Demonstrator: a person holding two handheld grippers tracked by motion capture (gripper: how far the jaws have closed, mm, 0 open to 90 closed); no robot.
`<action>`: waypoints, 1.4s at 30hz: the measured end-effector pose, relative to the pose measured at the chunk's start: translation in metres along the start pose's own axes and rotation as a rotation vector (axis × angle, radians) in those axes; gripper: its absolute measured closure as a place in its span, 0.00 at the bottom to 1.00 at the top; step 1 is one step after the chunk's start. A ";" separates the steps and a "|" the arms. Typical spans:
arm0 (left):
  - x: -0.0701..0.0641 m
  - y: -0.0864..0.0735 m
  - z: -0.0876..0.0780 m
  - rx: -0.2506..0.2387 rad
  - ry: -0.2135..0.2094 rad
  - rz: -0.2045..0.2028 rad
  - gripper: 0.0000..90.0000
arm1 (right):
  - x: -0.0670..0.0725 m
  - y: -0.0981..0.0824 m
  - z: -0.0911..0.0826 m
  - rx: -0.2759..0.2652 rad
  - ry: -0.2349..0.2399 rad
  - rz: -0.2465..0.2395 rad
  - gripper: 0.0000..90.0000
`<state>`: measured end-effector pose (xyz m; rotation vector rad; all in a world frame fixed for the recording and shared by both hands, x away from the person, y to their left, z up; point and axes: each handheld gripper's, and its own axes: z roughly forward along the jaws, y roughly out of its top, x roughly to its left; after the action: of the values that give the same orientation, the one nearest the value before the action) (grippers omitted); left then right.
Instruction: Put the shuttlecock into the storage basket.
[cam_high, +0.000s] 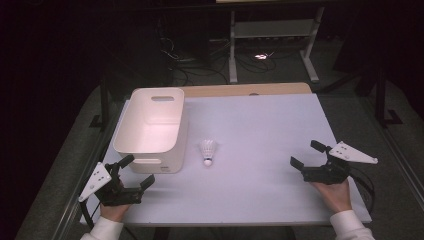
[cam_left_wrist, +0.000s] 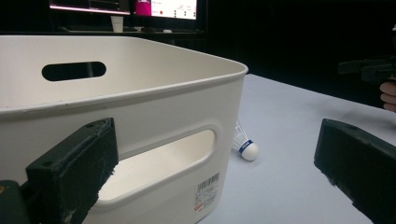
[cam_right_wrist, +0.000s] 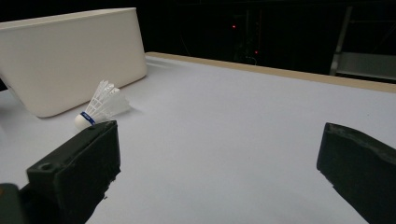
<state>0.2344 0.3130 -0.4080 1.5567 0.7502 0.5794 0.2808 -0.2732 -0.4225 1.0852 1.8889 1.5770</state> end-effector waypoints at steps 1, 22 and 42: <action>0.000 0.000 -0.001 0.000 0.002 0.000 0.00 | 0.000 0.000 0.000 0.000 0.001 -0.002 0.00; 0.004 0.001 -0.003 -0.014 0.012 -0.008 0.00 | -0.011 0.016 -0.012 0.006 -0.020 0.069 0.00; 0.003 0.001 -0.003 -0.011 0.011 -0.002 0.00 | 0.007 0.038 0.006 0.124 0.059 -0.026 0.00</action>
<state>0.2344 0.3172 -0.4067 1.5437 0.7559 0.5899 0.2916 -0.2628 -0.3868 1.0709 2.0552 1.5096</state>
